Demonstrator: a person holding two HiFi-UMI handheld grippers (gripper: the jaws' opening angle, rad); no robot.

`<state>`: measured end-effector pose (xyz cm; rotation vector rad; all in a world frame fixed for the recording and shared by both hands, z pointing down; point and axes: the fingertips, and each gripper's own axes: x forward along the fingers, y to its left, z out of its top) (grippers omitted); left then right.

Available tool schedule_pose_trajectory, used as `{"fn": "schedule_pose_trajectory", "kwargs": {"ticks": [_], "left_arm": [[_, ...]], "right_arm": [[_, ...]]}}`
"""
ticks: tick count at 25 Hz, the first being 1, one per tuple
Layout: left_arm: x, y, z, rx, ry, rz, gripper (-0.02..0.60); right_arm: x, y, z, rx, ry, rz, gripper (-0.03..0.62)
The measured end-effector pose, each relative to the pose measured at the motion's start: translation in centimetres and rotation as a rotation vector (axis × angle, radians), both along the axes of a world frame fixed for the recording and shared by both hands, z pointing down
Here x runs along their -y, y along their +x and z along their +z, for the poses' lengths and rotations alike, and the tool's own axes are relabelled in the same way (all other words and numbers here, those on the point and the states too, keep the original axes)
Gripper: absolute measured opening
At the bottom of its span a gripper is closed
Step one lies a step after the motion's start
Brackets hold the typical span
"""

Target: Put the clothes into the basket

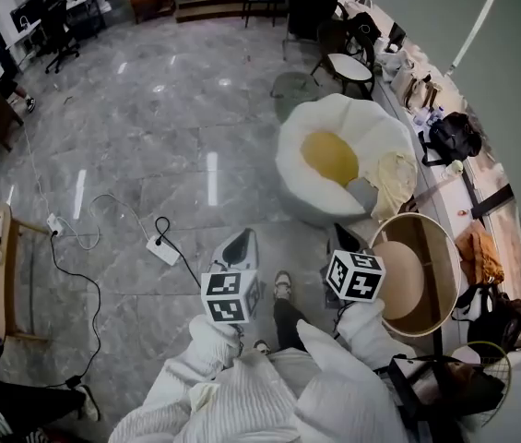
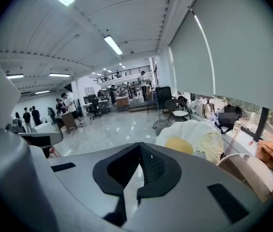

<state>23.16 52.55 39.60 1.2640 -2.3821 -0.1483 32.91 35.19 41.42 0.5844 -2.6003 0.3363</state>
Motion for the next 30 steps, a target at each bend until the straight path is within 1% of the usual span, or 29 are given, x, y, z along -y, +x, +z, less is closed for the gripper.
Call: {"fn": "schedule_pose_trajectory", "kwargs": {"ticks": [6,11,14,17,20,26,30], "left_arm": [[3.5,-5.2,0.2,0.011,-0.018,-0.031,0.005],[9.6,-10.9,-0.3,0.016,-0.014,-0.054,0.005],[13.7,-13.9,-1.0,0.033,0.000,-0.049,0.005],[17.7,-16.6,-1.2,0.028,0.009,-0.047,0.005],[20.9,-18.5,-0.8,0.017,0.007,-0.042,0.005],[25.1,-21.0,0.3,-0.009,-0.021,-0.017,0.005],[27.4,-22.4,0.6,-0.005,-0.055,0.032,0.005]], "right_arm": [[3.5,-6.2,0.2,0.013,-0.003,-0.045,0.023],[9.0,-11.7,-0.2,0.001,0.013,-0.088,0.023],[12.7,-14.8,-0.6,0.000,0.025,-0.096,0.023],[16.5,-17.4,-0.9,0.001,0.037,-0.095,0.023],[19.8,-19.2,-0.4,-0.010,0.034,-0.090,0.023],[23.9,-21.8,0.2,-0.004,0.015,-0.071,0.023],[25.5,-22.0,0.9,-0.009,0.000,-0.027,0.023]]}}
